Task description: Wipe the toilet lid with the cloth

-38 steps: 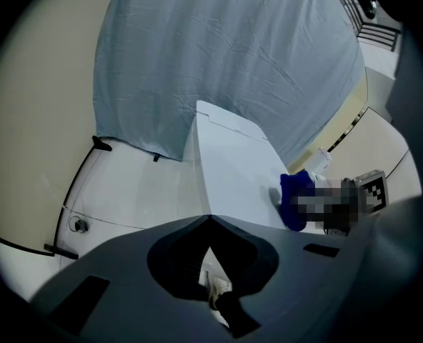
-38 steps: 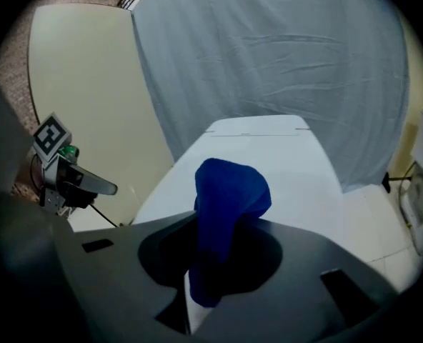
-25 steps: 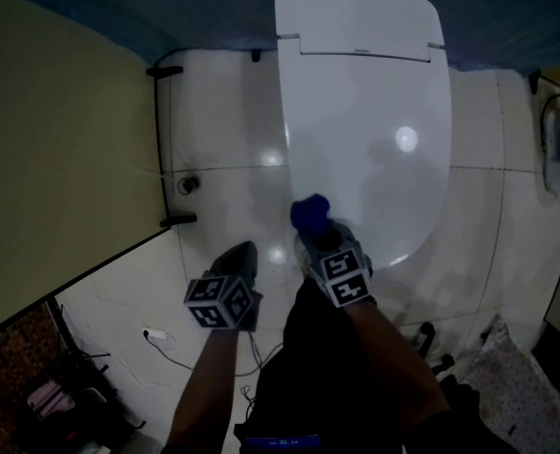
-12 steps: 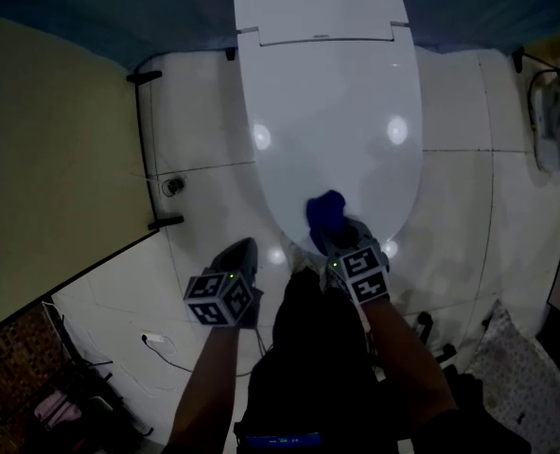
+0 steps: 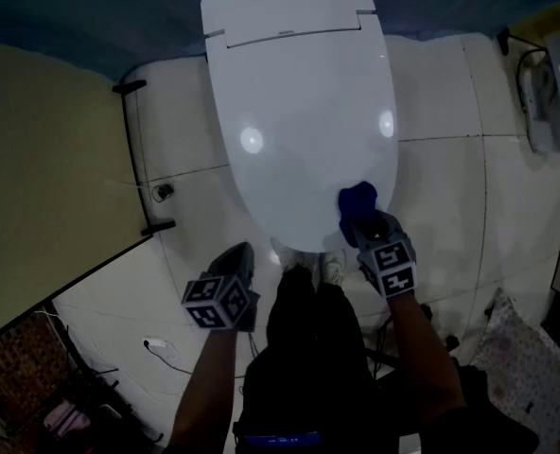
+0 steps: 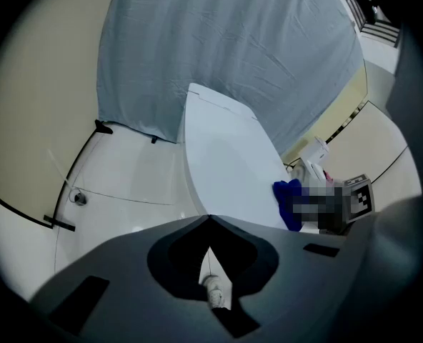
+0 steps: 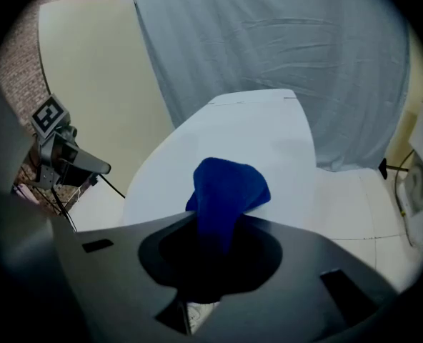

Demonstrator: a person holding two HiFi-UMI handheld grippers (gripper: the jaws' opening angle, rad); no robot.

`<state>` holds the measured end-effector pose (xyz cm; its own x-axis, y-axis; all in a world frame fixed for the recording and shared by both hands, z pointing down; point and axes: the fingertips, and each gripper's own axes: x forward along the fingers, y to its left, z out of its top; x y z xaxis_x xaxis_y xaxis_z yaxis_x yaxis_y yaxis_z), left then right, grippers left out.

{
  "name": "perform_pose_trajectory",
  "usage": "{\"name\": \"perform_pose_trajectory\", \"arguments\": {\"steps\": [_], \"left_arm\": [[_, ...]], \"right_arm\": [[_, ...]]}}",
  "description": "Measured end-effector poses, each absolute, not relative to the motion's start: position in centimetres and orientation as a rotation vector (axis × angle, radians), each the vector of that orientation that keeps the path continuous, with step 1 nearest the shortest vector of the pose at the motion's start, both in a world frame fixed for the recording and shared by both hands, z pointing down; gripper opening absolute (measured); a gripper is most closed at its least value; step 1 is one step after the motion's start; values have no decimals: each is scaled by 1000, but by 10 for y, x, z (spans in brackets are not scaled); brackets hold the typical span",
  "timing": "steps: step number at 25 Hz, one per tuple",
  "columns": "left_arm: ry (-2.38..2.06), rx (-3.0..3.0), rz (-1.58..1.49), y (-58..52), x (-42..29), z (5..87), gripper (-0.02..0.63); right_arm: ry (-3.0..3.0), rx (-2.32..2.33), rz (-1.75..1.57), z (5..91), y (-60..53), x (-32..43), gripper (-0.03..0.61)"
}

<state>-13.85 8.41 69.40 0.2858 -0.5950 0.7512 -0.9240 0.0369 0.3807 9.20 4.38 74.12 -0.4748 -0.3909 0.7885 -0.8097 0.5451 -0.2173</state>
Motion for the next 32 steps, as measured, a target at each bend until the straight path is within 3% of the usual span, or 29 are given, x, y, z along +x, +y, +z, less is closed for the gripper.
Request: {"name": "perform_pose_trajectory", "arguments": {"steps": [12, 18, 32], "left_arm": [[-1446, 1709, 408, 86, -137, 643, 0], [-1544, 1712, 298, 79, -149, 569, 0], [-1665, 2120, -130, 61, -134, 253, 0]], "right_arm": [[-1960, 1222, 758, 722, 28, 188, 66], [-2130, 1320, 689, 595, 20, 210, 66], [-2667, 1496, 383, 266, 13, 169, 66]]}}
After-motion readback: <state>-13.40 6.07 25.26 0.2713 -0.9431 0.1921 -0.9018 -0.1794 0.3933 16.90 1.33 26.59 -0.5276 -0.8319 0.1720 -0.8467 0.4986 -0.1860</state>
